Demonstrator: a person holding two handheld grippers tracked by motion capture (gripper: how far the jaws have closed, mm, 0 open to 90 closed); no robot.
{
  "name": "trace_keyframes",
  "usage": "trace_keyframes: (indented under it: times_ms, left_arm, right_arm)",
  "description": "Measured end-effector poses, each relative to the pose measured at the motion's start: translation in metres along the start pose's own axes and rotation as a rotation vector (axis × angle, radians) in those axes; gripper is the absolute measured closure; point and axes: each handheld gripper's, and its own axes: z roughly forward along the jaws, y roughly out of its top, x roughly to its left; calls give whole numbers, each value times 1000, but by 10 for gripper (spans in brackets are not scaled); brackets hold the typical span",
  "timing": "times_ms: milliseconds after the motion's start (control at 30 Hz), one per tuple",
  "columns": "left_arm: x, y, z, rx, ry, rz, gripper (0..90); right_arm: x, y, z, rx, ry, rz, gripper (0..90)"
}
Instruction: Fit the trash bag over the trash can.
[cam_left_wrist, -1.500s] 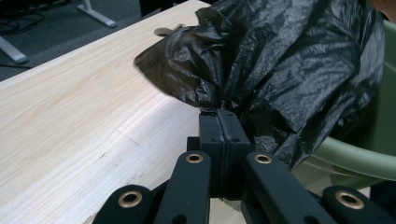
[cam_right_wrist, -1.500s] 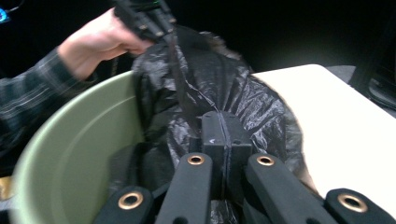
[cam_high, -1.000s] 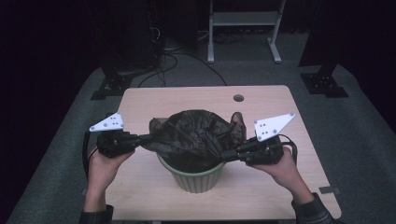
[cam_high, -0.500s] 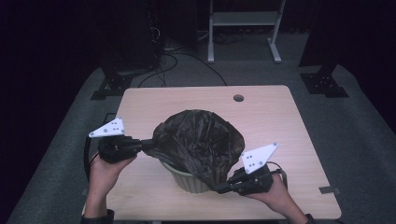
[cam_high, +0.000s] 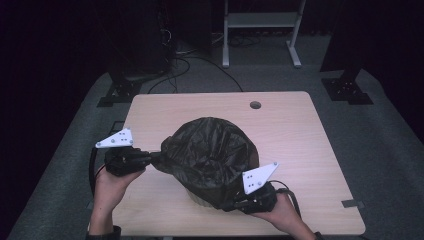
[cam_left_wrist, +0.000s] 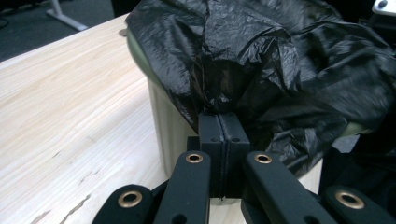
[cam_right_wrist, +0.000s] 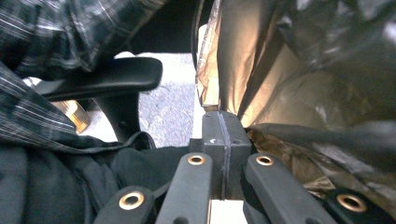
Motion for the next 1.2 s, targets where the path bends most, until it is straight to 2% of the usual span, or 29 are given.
trace_keyframes:
  times_ms: [100,167,200,300,333,400,433,467,500,533,567,600,633,667,733,767,833,867,900,933,1033,1100,1200]
  left_arm:
    - [3,-2,3,56,67,-2,899]
    - [5,-3,4,62,79,-5,899]
    - [5,-3,5,84,101,-3,899]
    - [6,-4,9,89,94,0,898]
    - [6,-4,9,87,90,1,898]
    - [7,-3,8,79,87,0,899]
    - [7,-3,7,74,83,0,899]
    - [7,-3,6,71,84,1,898]
    - [7,-2,5,68,86,1,898]
    - [7,-2,4,64,86,2,898]
    - [7,-2,4,64,86,2,898]
    - [7,-2,3,60,84,0,898]
    - [7,-2,3,60,84,0,898]
    - [7,-2,3,62,84,1,898]
    - [7,-2,3,63,83,1,898]
    - [7,-2,3,63,83,1,898]
    - [7,-2,4,63,82,2,898]
    - [8,-2,4,65,81,3,898]
    - [8,-2,4,65,81,3,898]
    - [8,-2,5,65,80,3,898]
    - [8,-1,7,69,76,2,898]
    - [9,-1,8,69,74,4,898]
    - [9,0,8,71,71,6,898]
  right_arm:
    - [0,-2,8,41,-17,-3,900]
    - [-1,-5,11,48,-16,4,900]
    - [-2,-7,12,53,-17,11,900]
    - [-4,-11,11,46,-24,21,862]
    - [-3,-11,9,41,-30,21,819]
    - [-1,-9,0,21,-33,18,739]
    - [1,-7,-6,9,-37,20,737]
    - [5,-4,-20,-14,-55,4,699]
    - [5,-4,-20,-14,-55,4,699]
    - [10,-1,-37,-54,-67,-4,669]
    - [10,-1,-37,-54,-67,-4,669]
    - [15,1,-55,-87,-109,-12,655]
    - [15,1,-55,-87,-109,-12,655]
    - [14,3,-74,-118,-179,-6,624]
    - [8,4,-91,-162,-234,21,571]
    - [8,4,-91,-162,-234,21,571]
    - [1,6,-106,-193,-299,56,531]
    - [-8,9,-115,-209,-349,97,438]
    - [-8,9,-115,-209,-349,97,438]
    - [-18,12,-120,-231,-356,134,358]
    - [-25,16,-119,-239,-343,156,348]
    - [-34,19,-111,-196,-355,180,374]
    - [-37,19,-107,-185,-348,194,388]
